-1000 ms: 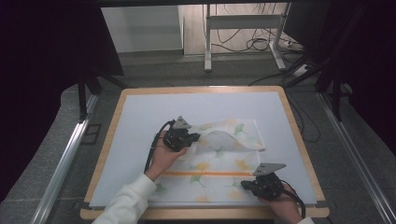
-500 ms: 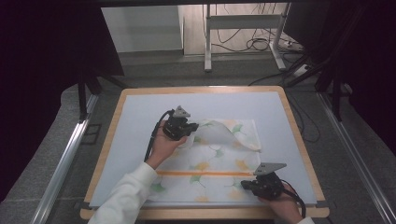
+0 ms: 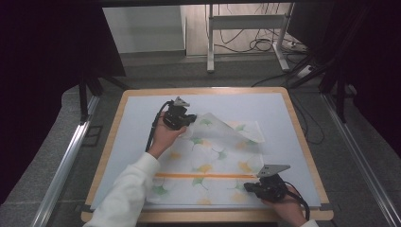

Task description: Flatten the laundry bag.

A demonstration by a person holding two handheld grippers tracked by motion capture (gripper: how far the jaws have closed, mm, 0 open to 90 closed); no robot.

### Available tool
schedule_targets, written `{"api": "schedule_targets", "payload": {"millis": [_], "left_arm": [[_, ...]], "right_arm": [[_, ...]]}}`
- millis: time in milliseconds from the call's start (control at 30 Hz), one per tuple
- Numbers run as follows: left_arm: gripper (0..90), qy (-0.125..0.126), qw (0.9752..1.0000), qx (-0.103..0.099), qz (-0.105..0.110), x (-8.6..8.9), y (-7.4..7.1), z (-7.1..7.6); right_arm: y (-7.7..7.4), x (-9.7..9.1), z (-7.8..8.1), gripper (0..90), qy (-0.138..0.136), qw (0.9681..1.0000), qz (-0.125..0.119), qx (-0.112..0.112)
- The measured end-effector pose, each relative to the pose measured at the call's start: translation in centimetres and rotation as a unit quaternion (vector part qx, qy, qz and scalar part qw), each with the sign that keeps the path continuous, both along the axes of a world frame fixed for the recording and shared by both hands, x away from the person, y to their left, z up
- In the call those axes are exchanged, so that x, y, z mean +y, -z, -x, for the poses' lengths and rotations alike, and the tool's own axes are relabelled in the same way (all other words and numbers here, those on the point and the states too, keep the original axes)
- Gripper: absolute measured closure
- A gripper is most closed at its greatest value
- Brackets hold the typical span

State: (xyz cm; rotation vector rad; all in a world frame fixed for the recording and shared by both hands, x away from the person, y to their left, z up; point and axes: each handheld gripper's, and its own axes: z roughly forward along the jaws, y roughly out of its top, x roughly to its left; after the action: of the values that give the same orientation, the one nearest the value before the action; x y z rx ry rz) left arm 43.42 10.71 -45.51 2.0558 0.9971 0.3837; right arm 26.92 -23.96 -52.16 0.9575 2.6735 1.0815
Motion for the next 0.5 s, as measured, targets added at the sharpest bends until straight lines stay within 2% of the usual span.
{"api": "schedule_targets", "payload": {"millis": [100,167,267,500], "left_arm": [[89.8,-0.005,1.0,-0.005,-0.003,0.1,0.1,-0.4],[89.8,-0.01,0.9999,0.0,-0.012,0.2,0.4,-1.0],[89.7,-0.017,0.9998,0.002,-0.014,0.4,0.7,-1.6],[89.6,-0.037,0.9991,0.01,-0.014,1.4,1.3,-4.4]], "right_arm": [[0.0,0.0,0.0,88.5,0.0,1.0,0.0,0.0],[0.0,0.0,0.0,88.4,-0.001,1.0,0.001,-0.002],[0.0,0.0,0.0,88.4,-0.001,1.0,0.001,-0.002],[0.0,0.0,0.0,88.5,0.0,1.0,0.0,-0.001]]}}
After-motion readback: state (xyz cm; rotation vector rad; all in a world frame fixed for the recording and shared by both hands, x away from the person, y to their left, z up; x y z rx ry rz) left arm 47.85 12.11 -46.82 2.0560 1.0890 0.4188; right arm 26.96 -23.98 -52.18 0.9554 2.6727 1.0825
